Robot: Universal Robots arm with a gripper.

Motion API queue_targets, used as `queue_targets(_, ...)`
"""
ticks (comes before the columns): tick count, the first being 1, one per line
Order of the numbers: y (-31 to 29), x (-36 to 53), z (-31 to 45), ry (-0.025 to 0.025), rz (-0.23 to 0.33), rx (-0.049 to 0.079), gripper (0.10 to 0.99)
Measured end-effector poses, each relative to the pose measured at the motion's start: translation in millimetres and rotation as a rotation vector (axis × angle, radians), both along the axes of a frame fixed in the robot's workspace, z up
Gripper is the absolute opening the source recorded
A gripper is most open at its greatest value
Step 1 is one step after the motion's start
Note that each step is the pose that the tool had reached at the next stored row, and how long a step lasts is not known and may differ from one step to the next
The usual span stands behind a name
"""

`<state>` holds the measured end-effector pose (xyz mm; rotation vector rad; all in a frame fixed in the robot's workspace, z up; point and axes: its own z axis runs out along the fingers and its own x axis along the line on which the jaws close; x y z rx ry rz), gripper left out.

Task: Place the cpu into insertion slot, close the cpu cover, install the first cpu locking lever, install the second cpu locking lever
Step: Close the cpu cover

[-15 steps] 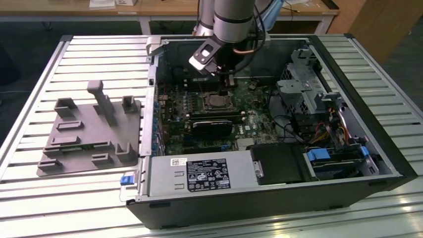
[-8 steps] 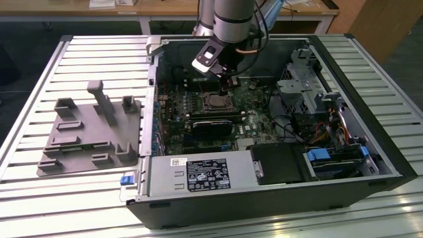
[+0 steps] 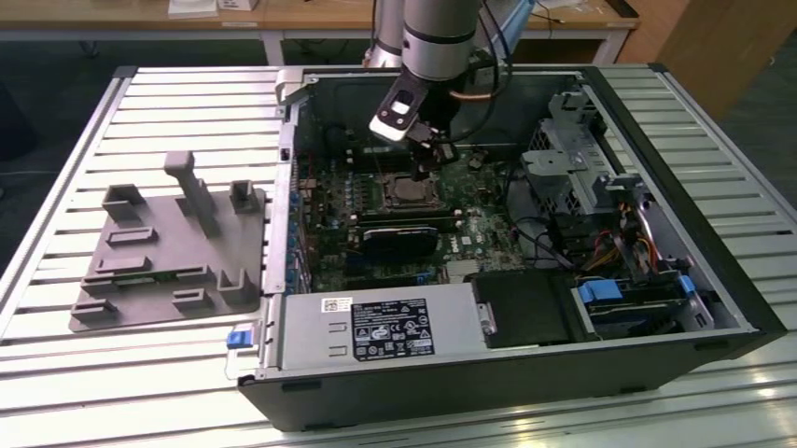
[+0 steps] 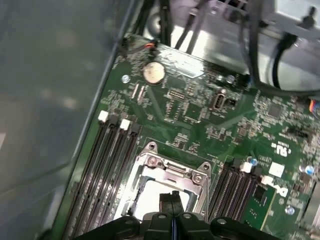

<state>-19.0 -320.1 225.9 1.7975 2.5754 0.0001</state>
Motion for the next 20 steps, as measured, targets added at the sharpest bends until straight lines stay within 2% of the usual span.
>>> queue_targets(20, 0.0, 0.0, 0.0, 0.0, 0.367, 0.002, 0.102)
